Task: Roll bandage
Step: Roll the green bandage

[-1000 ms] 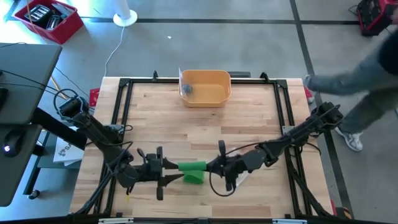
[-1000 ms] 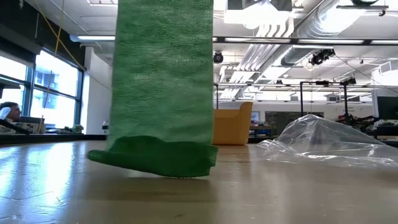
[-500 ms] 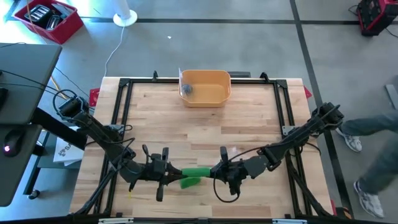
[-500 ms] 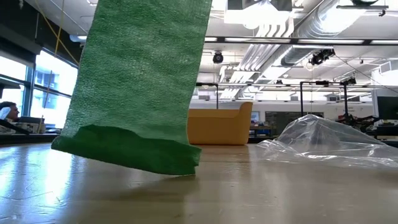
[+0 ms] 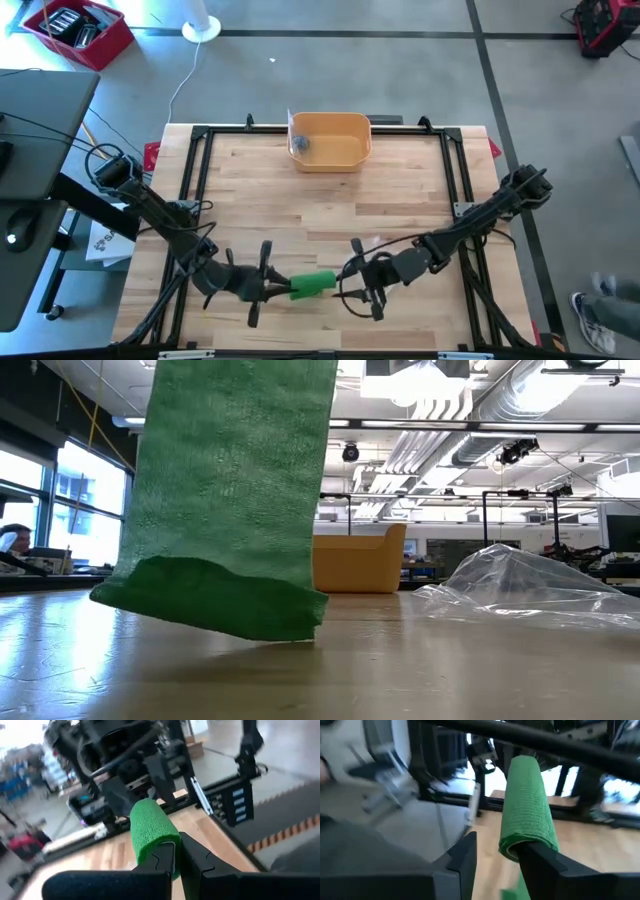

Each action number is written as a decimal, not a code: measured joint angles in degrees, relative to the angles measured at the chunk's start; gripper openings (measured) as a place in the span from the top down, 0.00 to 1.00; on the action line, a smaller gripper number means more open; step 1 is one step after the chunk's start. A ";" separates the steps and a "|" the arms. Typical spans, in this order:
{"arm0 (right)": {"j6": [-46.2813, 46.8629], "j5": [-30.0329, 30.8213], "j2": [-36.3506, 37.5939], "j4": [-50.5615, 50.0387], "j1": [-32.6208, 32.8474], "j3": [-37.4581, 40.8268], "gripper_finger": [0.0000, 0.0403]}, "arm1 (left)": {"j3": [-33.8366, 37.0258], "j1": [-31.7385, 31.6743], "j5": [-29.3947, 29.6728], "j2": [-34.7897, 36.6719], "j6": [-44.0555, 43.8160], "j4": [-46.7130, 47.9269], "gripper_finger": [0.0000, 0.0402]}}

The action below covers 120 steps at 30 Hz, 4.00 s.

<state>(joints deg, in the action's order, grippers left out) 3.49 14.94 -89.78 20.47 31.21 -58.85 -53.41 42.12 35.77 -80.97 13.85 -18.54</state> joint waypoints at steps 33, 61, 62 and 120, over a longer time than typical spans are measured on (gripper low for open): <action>-55.55 12.66 0.09 -0.92 5.01 -0.13 0.96 | 0.00 -3.14 -6.55 0.42 -37.73 -5.26 0.73; -11.35 14.12 -0.02 2.32 4.08 0.00 0.75 | -0.02 -3.36 -7.95 0.35 -18.90 0.09 0.96; -7.66 12.98 -0.02 3.01 3.67 0.00 0.74 | -0.02 -3.04 -7.62 0.35 -15.14 0.33 0.97; -56.73 14.14 -0.52 1.27 6.06 -0.06 0.98 | 0.04 -4.69 -5.45 -2.76 -44.77 -8.59 0.73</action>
<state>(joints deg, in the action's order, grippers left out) -53.24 29.08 -90.30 21.74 37.28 -58.92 -53.36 37.43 30.32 -83.72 -30.91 -27.13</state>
